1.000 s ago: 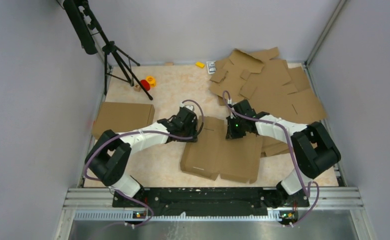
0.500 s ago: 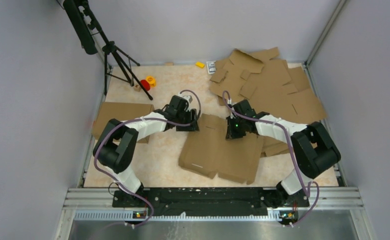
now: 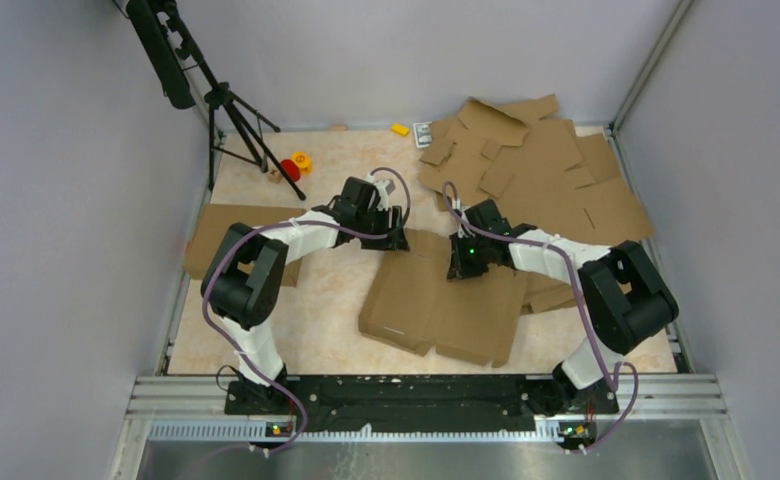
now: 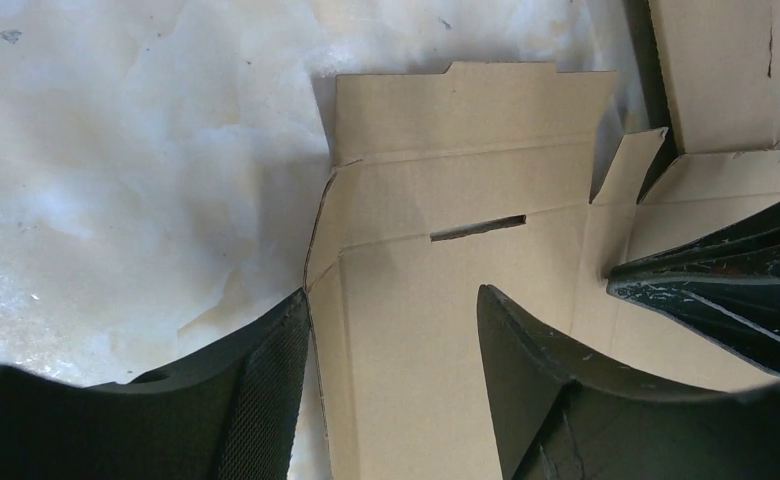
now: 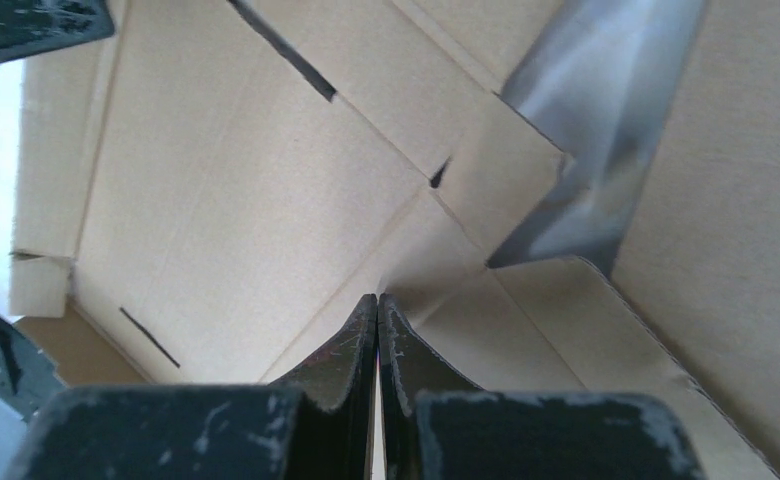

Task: Fold the paper box
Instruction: Fold the paper box at the center of the board.

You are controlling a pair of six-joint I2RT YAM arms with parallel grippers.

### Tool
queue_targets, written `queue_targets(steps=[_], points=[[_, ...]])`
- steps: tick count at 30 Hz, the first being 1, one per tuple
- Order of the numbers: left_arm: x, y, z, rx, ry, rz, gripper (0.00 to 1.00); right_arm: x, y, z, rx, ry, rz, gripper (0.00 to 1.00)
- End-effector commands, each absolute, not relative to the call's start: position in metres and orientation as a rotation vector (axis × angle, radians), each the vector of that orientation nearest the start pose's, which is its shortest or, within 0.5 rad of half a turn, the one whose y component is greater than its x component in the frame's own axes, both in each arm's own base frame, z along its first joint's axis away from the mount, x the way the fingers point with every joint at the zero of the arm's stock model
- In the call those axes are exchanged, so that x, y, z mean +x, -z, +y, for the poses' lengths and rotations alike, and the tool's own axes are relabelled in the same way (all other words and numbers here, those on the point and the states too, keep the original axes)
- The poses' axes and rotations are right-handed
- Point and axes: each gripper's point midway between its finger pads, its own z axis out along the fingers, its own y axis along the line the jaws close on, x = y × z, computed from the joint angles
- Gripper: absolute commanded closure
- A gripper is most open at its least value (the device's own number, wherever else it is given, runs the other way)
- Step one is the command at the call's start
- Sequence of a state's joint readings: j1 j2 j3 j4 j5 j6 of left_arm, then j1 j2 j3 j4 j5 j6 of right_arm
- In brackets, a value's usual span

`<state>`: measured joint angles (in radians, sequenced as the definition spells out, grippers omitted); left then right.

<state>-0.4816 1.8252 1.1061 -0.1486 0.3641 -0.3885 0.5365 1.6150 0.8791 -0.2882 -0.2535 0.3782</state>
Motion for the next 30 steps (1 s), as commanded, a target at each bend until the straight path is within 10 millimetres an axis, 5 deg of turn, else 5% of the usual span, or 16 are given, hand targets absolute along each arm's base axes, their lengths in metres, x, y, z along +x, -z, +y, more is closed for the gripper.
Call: queue_targets(steps=[1,13,30], points=[[0.353,-0.071,-0.277,0.353,0.875,2.424,0.36,0.274,-0.062,0.256,-0.341,-0.806,2.565,1.00],[0.360,-0.073,-0.292,0.411,0.953,2.394,0.35,0.262,-0.027,0.255,-0.341,-0.788,2.670,1.00],[0.382,-0.062,-0.302,0.451,0.939,2.401,0.35,0.265,-0.023,0.252,-0.386,-0.734,2.698,1.00]])
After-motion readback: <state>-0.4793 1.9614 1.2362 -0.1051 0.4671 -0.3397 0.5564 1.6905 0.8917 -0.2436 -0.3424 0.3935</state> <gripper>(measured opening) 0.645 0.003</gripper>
